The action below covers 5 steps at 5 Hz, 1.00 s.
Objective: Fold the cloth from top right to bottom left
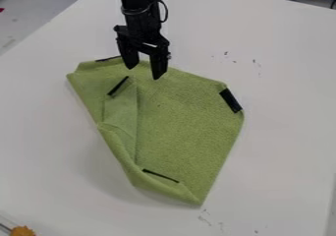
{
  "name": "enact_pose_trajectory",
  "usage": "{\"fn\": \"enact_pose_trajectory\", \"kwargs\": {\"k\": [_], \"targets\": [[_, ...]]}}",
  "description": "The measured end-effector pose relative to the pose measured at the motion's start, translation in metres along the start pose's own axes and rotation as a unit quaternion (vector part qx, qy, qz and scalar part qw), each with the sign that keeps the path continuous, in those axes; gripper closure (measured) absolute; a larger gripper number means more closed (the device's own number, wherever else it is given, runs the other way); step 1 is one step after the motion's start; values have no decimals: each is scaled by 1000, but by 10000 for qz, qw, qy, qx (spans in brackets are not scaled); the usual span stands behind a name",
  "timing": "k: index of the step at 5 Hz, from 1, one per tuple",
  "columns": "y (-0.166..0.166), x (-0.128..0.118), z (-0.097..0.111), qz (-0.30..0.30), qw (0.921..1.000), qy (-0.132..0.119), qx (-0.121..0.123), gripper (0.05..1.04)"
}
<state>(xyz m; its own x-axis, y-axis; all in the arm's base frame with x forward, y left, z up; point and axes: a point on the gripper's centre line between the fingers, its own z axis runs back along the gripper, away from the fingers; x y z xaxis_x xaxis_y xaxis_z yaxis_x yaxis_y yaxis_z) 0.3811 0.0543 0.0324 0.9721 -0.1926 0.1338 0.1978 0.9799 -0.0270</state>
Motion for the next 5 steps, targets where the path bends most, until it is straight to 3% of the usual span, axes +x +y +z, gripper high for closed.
{"fn": "enact_pose_trajectory", "kwargs": {"k": [1,3,4,5], "targets": [[-1,-5,-13,31,9998,167,-57,83],[-17,26,1,-339,9993,-103,104,83],[-25,44,-5,-673,9975,-157,144,83],[-35,62,-7,-1059,9942,-163,-74,83]]}}
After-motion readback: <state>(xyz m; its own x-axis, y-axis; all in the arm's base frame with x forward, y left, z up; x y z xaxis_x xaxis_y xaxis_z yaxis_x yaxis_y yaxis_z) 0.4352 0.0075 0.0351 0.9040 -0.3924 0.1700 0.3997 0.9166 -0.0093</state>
